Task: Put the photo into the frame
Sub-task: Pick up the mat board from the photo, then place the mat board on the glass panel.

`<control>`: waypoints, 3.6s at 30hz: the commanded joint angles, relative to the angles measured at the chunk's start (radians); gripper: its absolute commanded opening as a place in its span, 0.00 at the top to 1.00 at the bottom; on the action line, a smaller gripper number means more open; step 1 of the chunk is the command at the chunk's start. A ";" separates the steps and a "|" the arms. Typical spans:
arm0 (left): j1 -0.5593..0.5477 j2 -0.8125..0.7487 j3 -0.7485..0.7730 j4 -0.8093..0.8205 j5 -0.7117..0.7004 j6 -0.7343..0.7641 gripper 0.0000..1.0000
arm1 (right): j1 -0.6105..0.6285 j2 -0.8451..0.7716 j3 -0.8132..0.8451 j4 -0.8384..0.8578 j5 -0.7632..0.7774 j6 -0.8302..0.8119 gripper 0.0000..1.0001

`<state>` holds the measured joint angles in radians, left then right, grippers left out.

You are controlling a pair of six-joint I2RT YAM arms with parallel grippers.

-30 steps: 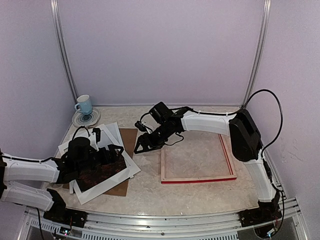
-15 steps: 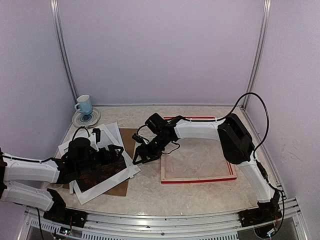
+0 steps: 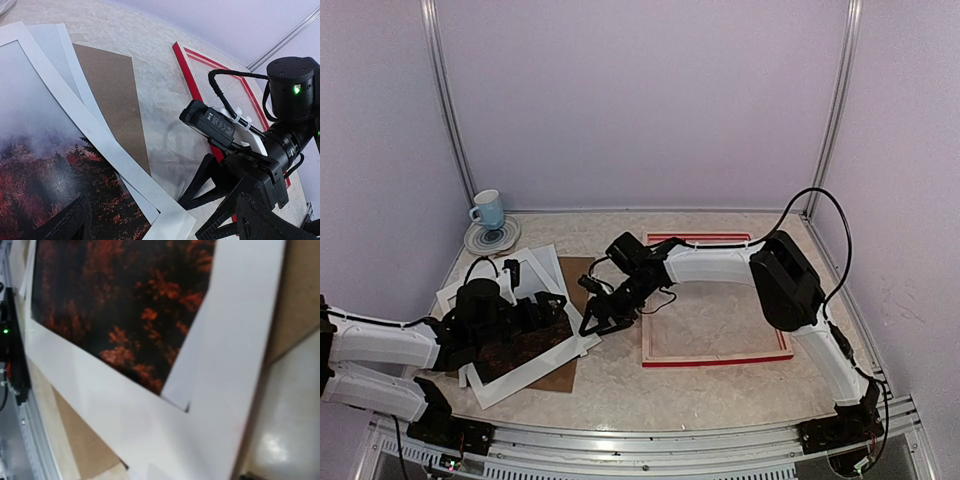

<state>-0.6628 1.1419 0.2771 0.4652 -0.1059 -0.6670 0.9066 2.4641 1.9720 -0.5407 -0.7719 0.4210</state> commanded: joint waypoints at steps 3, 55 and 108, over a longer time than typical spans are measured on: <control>-0.006 -0.012 -0.019 0.039 -0.008 0.004 0.01 | 0.015 0.048 0.022 0.014 -0.053 0.043 0.33; -0.006 0.018 -0.059 0.103 -0.001 0.000 0.01 | -0.050 -0.031 -0.242 0.496 -0.283 0.406 1.00; 0.012 0.108 0.010 0.130 0.036 0.026 0.01 | -0.319 -0.731 -0.942 0.338 -0.020 0.201 1.00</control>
<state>-0.6559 1.2396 0.2668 0.5640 -0.0826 -0.6506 0.6182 1.8038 1.0733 -0.1345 -0.8322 0.6712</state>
